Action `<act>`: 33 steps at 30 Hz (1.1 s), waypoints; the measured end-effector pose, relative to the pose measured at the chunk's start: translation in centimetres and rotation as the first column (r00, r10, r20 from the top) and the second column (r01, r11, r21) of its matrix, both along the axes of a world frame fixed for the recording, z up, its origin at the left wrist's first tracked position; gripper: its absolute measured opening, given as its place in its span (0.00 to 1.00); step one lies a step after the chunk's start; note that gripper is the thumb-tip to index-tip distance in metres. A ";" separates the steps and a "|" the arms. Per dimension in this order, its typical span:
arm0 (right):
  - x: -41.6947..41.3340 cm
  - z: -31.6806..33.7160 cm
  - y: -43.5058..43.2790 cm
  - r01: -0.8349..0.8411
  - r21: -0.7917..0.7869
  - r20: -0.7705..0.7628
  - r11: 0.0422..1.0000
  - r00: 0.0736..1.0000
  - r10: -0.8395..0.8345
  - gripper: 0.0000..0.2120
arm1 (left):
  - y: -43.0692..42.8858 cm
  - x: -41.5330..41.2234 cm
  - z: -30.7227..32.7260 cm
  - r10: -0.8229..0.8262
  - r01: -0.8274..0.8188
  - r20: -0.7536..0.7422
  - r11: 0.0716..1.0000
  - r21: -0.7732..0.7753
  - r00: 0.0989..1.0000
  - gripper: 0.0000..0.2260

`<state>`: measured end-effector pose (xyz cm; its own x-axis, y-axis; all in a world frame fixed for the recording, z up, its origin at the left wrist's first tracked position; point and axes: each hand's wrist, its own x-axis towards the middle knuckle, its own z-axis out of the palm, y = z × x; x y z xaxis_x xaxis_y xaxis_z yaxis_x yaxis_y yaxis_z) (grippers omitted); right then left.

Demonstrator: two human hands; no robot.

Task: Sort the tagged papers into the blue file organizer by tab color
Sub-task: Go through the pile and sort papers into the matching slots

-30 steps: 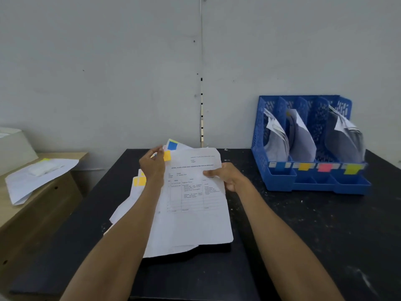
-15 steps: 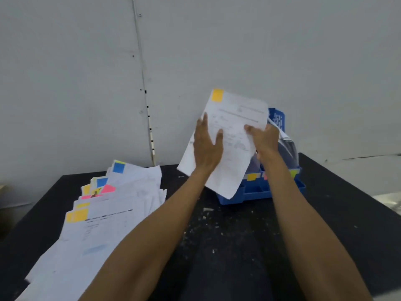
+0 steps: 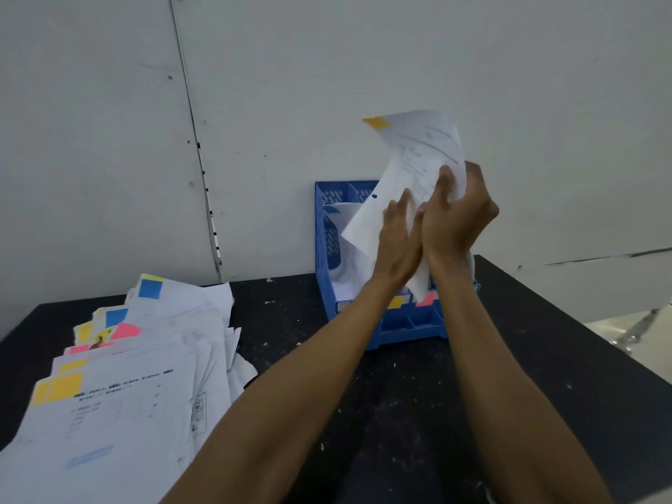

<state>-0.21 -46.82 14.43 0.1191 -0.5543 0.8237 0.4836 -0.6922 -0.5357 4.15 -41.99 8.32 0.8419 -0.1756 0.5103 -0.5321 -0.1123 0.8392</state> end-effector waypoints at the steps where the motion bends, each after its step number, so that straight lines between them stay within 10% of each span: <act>1: 0.1 0.0 0.1 0.004 0.009 0.031 1.000 0.999 -0.004 0.11 | -0.4 -0.2 0.0 -0.001 0.001 0.072 1.000 -0.009 0.997 0.25; 23: 2.5 -3.5 -1.5 0.032 0.002 0.056 0.999 0.998 -0.032 0.10 | -1.5 2.2 -3.3 0.099 -0.134 -0.370 0.989 -0.069 0.924 0.31; 30: 5.3 -8.9 -0.2 -0.001 -0.082 -0.248 0.997 0.969 -0.019 0.15 | -0.2 4.7 -3.0 -0.180 0.059 -0.457 0.962 -0.266 0.871 0.35; 33: 6.2 -11.4 -0.9 0.067 -0.193 -0.605 0.979 0.778 -0.173 0.20 | 0.2 5.3 -3.2 -0.246 0.105 -0.508 0.951 -0.289 0.826 0.33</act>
